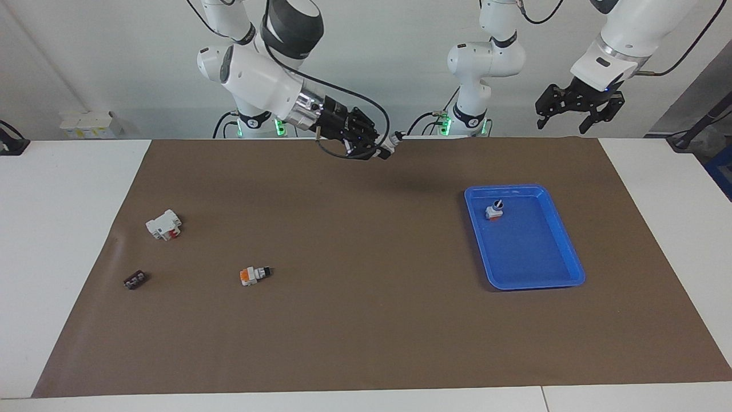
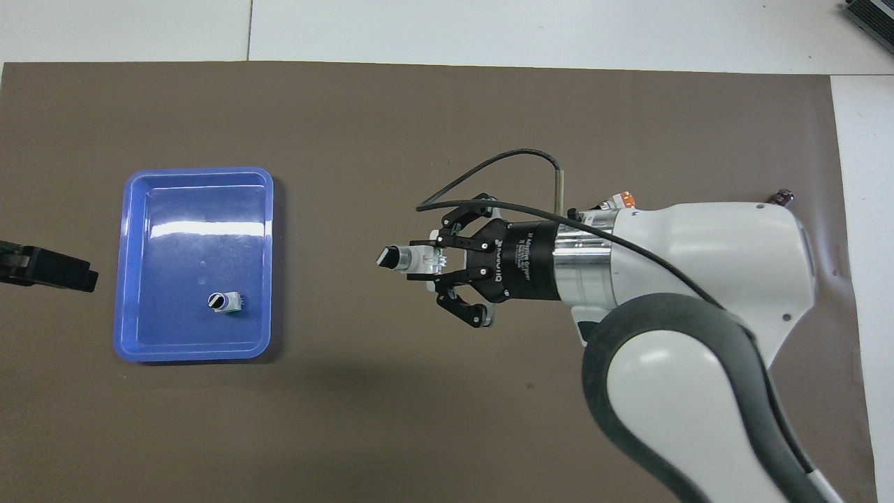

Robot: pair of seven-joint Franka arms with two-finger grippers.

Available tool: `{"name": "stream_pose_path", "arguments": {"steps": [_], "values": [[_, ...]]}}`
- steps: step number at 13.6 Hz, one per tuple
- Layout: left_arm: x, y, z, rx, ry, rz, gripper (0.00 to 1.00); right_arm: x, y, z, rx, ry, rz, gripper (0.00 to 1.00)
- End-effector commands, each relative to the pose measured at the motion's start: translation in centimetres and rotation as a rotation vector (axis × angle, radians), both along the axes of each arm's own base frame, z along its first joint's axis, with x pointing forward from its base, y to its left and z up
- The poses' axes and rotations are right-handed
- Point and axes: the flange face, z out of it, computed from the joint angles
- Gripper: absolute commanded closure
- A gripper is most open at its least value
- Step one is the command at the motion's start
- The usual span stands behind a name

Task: Turn and place switch with both arms
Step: 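Lift the switch with the right gripper and carry it toward the tray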

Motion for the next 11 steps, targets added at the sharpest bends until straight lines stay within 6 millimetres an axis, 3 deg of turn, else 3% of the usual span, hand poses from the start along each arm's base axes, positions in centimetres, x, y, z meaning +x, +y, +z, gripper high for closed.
{"name": "stream_pose_path", "arguments": {"steps": [1, 7, 11], "values": [[-1.7, 0.0, -0.1, 0.005, 0.052, 0.033, 0.0, 0.2, 3.1, 1.2, 0.043, -0.004, -0.068, 1.0], [-2.1, -1.9, 0.8, -0.008, 0.053, 0.074, 0.0, 1.8, 6.6, 2.0, 0.058, 0.016, -0.084, 1.0], [-1.3, -4.2, 1.7, -0.215, 0.05, 0.39, 0.08, 3.3, 7.7, 2.2, 0.032, 0.025, -0.098, 1.0]]}}
